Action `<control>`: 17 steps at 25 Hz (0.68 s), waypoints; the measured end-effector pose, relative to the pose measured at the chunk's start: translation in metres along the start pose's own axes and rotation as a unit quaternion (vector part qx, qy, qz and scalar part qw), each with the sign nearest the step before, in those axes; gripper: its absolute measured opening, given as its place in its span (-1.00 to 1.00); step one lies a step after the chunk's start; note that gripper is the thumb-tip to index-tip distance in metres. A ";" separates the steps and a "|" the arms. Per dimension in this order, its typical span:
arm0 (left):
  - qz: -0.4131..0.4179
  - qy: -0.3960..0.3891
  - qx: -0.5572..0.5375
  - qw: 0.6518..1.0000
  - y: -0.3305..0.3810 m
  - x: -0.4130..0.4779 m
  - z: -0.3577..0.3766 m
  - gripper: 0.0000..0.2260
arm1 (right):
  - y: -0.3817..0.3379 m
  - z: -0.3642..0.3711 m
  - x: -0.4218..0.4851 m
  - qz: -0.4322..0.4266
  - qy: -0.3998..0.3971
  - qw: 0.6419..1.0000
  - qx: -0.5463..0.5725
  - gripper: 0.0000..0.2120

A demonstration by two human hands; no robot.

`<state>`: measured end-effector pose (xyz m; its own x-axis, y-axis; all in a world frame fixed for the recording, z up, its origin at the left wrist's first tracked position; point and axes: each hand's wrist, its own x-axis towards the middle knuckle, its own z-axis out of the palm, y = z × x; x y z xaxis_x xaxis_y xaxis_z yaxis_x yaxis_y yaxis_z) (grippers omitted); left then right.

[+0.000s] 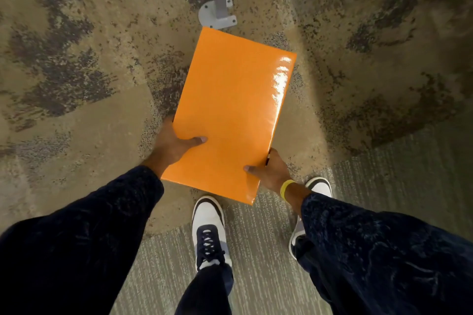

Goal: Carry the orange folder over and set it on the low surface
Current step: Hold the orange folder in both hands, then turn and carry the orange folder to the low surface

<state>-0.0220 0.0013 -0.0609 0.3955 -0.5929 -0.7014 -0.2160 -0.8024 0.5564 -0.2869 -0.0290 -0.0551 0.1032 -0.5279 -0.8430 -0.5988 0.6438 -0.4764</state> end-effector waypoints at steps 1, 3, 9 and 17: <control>0.003 -0.007 0.000 1.000 0.009 -0.006 0.006 -0.12 | 0.003 -0.009 -0.007 0.003 0.004 1.000 0.010 -0.27; 0.001 -0.023 0.001 1.000 0.030 -0.021 0.019 -0.10 | 0.009 -0.032 -0.022 0.007 0.012 0.999 0.030 -0.29; 0.023 -0.067 0.019 0.997 0.091 -0.061 0.077 -0.05 | 0.036 -0.109 -0.066 0.024 0.043 0.992 0.117 -0.35; 0.070 -0.107 0.022 0.992 0.197 -0.099 0.173 -0.11 | 0.067 -0.239 -0.089 0.058 0.083 0.984 0.145 -0.25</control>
<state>-0.2580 -0.1098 0.0411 0.1609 -0.6960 -0.6998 -0.2966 -0.7104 0.6383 -0.5259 -0.0712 0.0479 -0.0980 -0.5100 -0.8545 -0.3448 0.8229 -0.4516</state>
